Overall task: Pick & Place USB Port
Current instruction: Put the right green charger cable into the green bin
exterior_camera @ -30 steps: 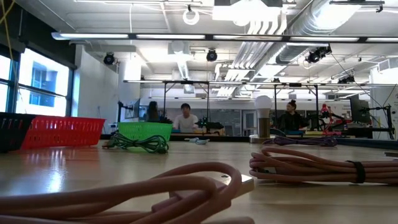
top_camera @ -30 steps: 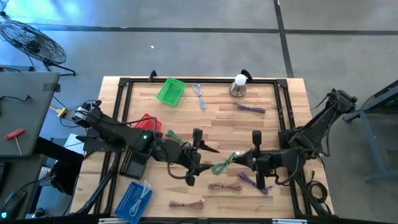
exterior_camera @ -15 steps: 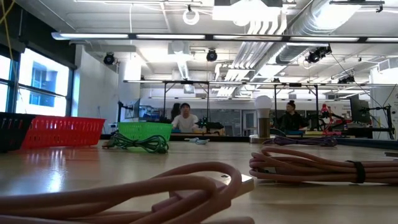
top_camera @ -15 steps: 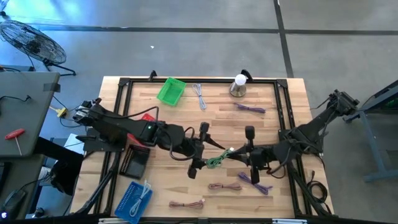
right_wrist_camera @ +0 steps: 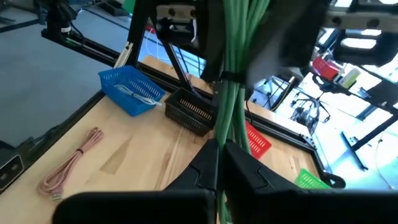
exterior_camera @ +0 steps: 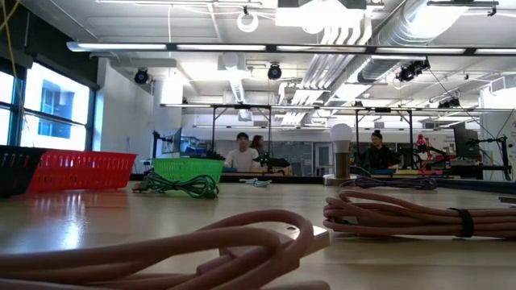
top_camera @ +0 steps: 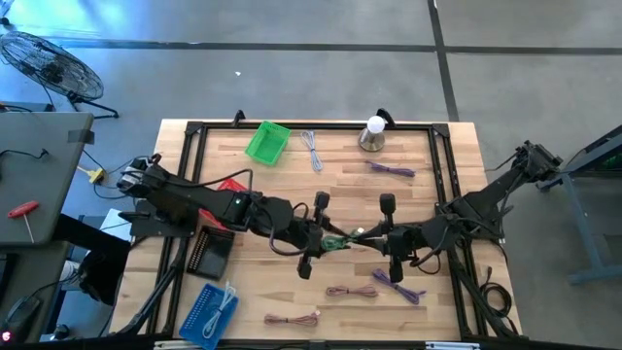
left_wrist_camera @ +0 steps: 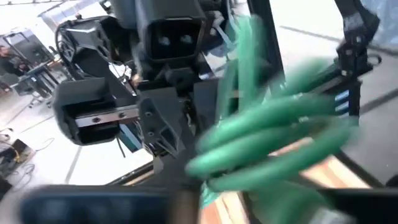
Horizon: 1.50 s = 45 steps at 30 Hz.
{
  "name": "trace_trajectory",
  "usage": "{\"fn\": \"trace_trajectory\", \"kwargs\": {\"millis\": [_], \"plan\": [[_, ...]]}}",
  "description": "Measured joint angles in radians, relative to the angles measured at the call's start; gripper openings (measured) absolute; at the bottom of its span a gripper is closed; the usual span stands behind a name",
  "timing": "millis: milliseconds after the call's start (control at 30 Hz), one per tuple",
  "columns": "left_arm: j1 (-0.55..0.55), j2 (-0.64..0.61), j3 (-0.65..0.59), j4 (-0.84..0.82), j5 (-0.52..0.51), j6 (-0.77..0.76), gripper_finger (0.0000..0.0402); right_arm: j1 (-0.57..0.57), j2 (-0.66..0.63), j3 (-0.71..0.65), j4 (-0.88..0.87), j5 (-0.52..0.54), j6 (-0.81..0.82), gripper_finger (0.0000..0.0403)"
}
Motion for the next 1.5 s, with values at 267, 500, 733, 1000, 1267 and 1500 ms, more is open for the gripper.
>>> {"fn": "trace_trajectory", "kwargs": {"millis": [267,500,733,1000,1267,1500], "plan": [[-0.008,0.0,0.0,-0.027,-0.112,0.018,0.0019,0.011,0.0,0.0,-0.012,0.064,0.054,0.0059],[-0.048,-0.03,0.0,-0.184,-0.565,0.017,0.0019,0.077,-0.026,-0.001,-0.006,0.225,0.003,0.0123],[-0.064,-0.056,0.0,-0.476,-1.07,-0.021,0.0019,0.131,-0.061,-0.001,-0.027,0.332,-0.016,0.0137],[0.135,-0.084,0.002,-0.771,-1.073,-0.226,0.0019,0.125,-0.061,-0.001,-0.132,0.346,0.078,0.0138],[0.55,-0.094,0.0,-0.888,-0.47,-0.469,0.0019,0.126,-0.061,-0.001,-0.178,0.346,0.148,0.0138],[0.785,-0.082,-0.076,-0.85,-0.271,-0.565,0.0019,0.126,-0.061,-0.001,-0.23,0.346,0.197,0.0138]]}}
